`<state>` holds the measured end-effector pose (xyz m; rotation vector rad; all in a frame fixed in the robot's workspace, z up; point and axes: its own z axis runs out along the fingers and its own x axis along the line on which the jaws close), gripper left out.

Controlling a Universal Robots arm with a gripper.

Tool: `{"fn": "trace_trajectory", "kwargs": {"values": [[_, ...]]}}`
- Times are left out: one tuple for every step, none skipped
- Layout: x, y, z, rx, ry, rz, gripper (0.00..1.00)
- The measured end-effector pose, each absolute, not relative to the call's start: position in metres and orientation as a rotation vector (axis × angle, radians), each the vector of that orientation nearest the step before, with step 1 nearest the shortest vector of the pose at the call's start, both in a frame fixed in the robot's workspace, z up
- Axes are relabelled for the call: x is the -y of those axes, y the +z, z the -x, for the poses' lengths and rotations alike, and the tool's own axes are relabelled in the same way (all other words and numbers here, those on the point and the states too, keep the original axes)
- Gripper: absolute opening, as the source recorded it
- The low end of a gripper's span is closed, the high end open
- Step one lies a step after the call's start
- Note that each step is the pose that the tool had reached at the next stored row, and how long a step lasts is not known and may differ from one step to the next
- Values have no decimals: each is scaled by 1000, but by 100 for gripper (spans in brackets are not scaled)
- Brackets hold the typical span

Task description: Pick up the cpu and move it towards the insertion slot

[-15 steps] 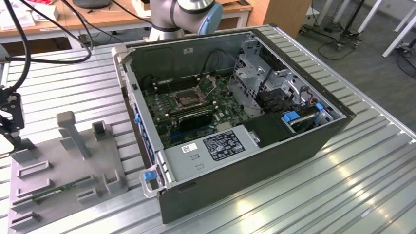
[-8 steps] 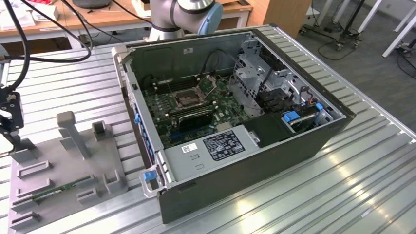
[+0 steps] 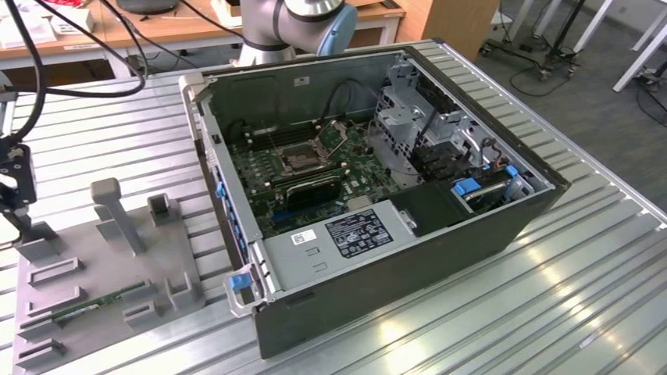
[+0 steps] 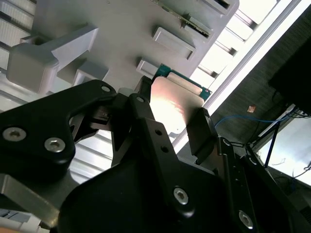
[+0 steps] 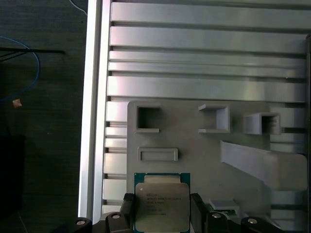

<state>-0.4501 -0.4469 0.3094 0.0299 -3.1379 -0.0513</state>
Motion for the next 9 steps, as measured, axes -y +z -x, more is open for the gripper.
{"fn": "trace_trajectory", "kwargs": {"values": [[447,310,450,3138,-51,-30,54],[447,311,450,3138,-51,-30,54],[447,312,450,3138,-51,-30,54],[447,313,450,3138,-51,-30,54],[447,314,450,3138,-51,-30,54],[447,315,450,3138,-51,-30,54],[447,316,450,3138,-51,-30,54],[447,317,450,3138,-51,-30,54],[447,318,450,3138,-51,-30,54]]}}
